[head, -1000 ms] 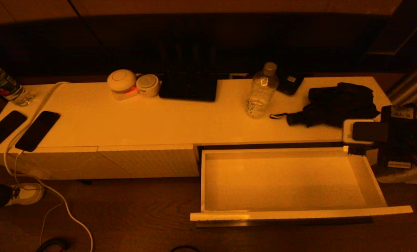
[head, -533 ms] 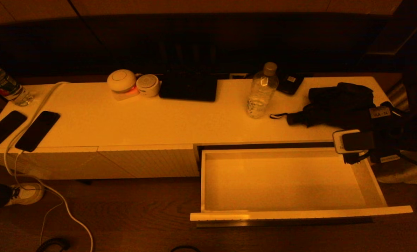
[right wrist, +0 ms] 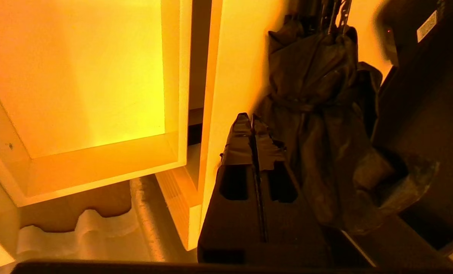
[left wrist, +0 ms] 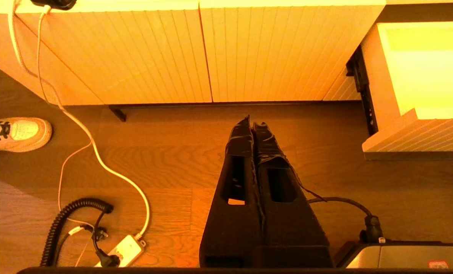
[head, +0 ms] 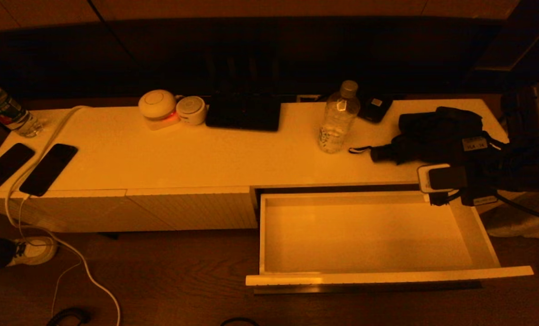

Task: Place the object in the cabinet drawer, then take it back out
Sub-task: Put the umbrella in the drawer

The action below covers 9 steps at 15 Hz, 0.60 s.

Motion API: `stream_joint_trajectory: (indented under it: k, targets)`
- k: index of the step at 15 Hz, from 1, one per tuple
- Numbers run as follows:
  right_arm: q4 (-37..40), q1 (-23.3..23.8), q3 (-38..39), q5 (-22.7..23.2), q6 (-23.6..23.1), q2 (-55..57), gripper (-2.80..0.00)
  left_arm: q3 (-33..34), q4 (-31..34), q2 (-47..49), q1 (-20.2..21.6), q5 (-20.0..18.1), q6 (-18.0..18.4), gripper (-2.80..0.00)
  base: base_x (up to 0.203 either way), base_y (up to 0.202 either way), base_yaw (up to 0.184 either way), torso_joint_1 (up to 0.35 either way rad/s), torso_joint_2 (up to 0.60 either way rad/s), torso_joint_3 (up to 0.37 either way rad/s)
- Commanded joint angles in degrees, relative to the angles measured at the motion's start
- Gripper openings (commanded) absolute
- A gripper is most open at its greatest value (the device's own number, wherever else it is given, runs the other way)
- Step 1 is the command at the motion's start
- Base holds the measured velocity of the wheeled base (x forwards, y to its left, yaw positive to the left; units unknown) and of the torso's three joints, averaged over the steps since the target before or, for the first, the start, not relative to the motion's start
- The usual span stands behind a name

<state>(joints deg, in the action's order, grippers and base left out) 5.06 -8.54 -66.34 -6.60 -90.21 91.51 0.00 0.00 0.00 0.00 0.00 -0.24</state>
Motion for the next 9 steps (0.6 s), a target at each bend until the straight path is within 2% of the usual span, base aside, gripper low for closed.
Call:
stream_joint_trajectory:
  k: [1, 4, 5, 9]
  targets:
    - [0.12, 0.25, 0.39, 0.17, -0.49, -0.52, -2.8, 0.0, 0.0, 0.0, 0.0, 0.0, -0.02, -2.8, 0.0, 0.0, 0.0, 0.0, 0.0, 0.0]
    - [-0.04, 0.8, 1.22, 0.84, -0.58, -1.34, -2.8, 0.0, 0.0, 0.0, 0.0, 0.0, -0.02, -2.8, 0.0, 0.0, 0.0, 0.0, 0.0, 0.0]
    - [-0.18, 0.85, 1.3, 2.01, -0.65, -1.35, 0.0, 0.0, 0.0, 0.0, 0.0, 0.0, -0.02, -2.8, 0.0, 0.0, 0.0, 0.0, 0.0, 0.0]
    - [-0.31, 0.89, 1.3, 3.34, -1.2, -0.9, 0.0, 0.0, 0.0, 0.0, 0.0, 0.0, -0.02, -2.8, 0.0, 0.0, 0.0, 0.0, 0.0, 0.0]
